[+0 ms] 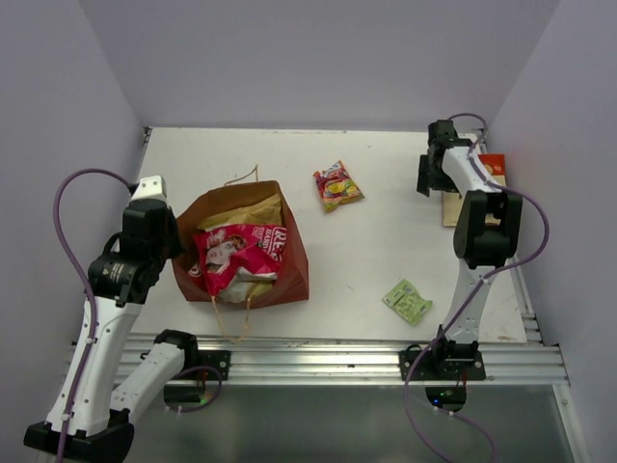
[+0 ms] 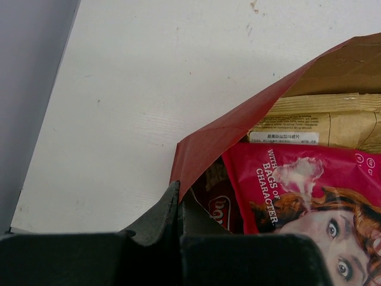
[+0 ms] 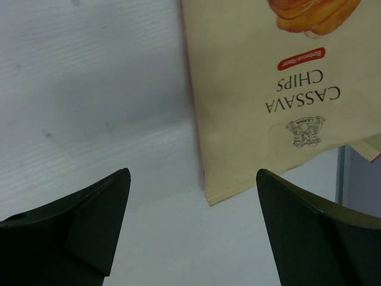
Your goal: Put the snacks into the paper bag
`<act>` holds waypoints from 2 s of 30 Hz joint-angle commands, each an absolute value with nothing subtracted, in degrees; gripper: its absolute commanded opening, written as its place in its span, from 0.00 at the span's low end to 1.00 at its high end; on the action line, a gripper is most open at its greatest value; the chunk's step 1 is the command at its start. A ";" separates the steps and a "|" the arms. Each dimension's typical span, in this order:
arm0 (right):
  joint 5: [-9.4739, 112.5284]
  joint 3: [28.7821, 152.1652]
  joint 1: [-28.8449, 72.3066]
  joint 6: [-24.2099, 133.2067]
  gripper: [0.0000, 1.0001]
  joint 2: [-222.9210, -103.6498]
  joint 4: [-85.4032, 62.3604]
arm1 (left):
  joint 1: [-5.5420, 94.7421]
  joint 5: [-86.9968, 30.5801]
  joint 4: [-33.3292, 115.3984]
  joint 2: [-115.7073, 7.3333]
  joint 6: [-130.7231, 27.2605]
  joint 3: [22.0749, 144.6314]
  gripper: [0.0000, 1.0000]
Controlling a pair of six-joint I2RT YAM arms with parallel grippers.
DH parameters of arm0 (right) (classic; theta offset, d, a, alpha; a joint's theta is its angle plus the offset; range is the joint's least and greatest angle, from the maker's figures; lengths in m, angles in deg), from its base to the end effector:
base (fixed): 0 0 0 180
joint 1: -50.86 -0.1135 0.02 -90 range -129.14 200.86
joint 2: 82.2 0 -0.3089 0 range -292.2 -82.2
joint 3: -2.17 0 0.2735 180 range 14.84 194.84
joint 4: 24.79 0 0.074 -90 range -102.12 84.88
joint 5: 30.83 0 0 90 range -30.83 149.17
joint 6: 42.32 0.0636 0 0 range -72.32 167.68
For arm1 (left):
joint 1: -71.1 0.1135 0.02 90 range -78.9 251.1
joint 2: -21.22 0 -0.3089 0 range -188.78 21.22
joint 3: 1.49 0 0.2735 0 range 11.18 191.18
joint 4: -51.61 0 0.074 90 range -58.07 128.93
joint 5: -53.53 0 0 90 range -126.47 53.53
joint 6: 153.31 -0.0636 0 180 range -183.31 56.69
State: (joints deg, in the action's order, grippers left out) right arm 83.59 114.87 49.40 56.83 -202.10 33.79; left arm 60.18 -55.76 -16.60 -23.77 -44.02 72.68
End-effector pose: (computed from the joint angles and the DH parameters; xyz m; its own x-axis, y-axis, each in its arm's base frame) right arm 0.4999 -0.0136 0.2267 -0.8768 0.1225 -0.4650 0.2895 0.9066 -0.3070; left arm 0.1458 -0.0067 0.3808 -0.5594 -0.2096 -0.8019 -0.2733 0.9600 -0.0603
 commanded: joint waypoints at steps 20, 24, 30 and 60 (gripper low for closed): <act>71.64 113.02 62.20 57.62 0.72 -214.13 39.03 | 60.03 -58.53 -11.34 -26.15 -45.38 75.17 0.00; 73.41 112.14 62.37 57.61 0.19 -212.11 38.42 | 60.11 -58.53 -10.82 -26.24 -45.82 74.99 0.00; 73.06 111.87 62.37 57.53 0.00 -210.54 39.13 | 60.11 -58.62 -10.55 -26.16 -46.08 74.90 0.00; 74.20 109.67 62.20 57.35 0.79 -206.21 42.02 | 60.11 -57.12 -9.50 -24.40 -46.70 73.59 0.00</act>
